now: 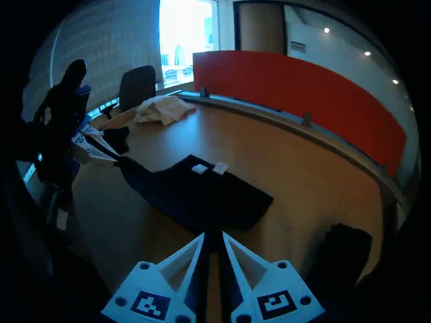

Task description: Fold towel

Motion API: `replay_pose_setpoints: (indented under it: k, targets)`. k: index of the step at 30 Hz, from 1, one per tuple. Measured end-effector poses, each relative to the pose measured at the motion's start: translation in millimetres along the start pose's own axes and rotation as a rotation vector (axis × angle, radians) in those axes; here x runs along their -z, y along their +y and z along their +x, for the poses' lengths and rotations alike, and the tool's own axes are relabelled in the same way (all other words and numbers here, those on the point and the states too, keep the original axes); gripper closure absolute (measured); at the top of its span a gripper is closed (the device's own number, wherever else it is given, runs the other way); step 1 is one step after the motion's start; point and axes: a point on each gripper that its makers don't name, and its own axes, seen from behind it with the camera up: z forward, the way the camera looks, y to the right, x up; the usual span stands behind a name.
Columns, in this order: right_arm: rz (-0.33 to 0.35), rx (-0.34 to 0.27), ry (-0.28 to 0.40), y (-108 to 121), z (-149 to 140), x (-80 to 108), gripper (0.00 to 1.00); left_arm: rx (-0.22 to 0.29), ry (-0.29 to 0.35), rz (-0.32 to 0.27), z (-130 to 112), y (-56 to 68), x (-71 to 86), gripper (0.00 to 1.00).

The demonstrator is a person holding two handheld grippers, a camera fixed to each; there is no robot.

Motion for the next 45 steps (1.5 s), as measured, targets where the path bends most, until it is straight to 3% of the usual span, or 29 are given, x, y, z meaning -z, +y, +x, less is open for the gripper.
replay_pose_setpoints:
  k: [45]
  targets:
    - [-0.002,0.036,0.006,4.9,16.3,9.9,0.91,0.048,0.033,-0.016,20.1,4.3,14.7,0.89]
